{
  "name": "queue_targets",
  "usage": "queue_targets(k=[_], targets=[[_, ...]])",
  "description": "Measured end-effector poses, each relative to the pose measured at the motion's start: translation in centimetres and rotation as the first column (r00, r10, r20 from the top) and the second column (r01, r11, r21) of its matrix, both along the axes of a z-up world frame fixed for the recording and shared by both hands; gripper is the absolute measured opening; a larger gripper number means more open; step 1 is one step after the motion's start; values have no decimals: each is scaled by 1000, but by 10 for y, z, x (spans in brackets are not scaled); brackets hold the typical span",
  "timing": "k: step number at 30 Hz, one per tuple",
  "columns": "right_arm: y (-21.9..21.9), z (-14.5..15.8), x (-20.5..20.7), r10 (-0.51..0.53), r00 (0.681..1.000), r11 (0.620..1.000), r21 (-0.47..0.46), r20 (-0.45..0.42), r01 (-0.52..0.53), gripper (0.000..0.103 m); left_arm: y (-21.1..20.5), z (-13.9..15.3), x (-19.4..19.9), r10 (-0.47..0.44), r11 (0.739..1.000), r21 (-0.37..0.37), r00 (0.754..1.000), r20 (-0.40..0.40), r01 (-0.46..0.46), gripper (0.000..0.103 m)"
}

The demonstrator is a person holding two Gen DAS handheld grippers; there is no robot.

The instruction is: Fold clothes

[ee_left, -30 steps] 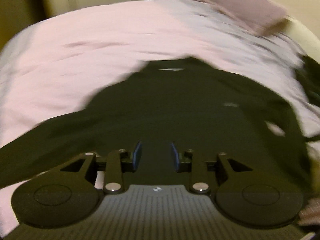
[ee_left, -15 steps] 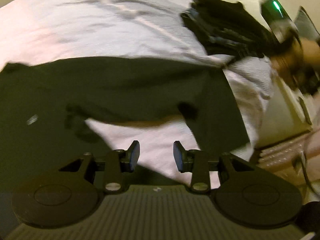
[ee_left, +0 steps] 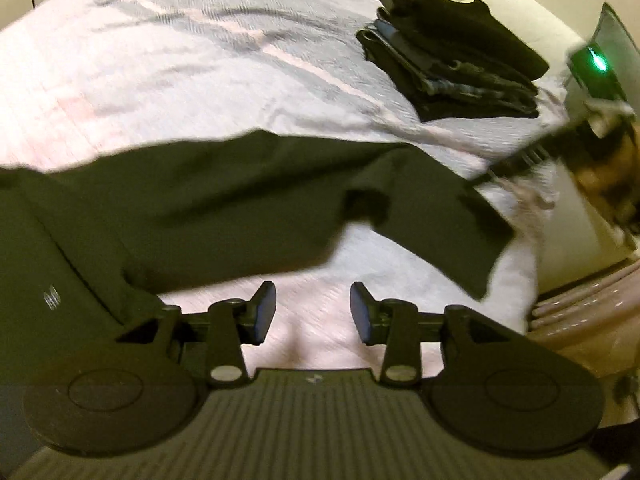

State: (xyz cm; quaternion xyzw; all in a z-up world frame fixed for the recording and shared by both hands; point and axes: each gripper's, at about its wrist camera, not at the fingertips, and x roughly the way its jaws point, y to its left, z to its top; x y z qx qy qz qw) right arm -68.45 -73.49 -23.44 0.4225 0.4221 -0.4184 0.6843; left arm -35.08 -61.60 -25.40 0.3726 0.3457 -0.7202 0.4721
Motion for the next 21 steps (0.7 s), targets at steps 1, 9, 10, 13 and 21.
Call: queue_targets(k=[1, 9, 10, 13, 21], targets=[[6, -7, -5, -20, 1000, 999, 32, 19, 19, 70, -5, -2, -2, -28, 999, -18, 999, 42, 29, 36], [22, -28, 1, -23, 997, 988, 155, 73, 11, 4, -1, -45, -83, -524, 754, -124, 704, 480, 646, 35], [19, -26, -2, -34, 996, 986, 168, 80, 20, 3, -6, -52, -90, -521, 746, -113, 681, 515, 656, 35], [3, -3, -7, -3, 998, 989, 145, 57, -5, 3, -16, -62, -103, -525, 742, -75, 646, 554, 666, 1], [-41, 79, -27, 95, 991, 985, -133, -93, -107, 3, -6, -42, -94, -492, 793, -129, 750, 442, 596, 2]])
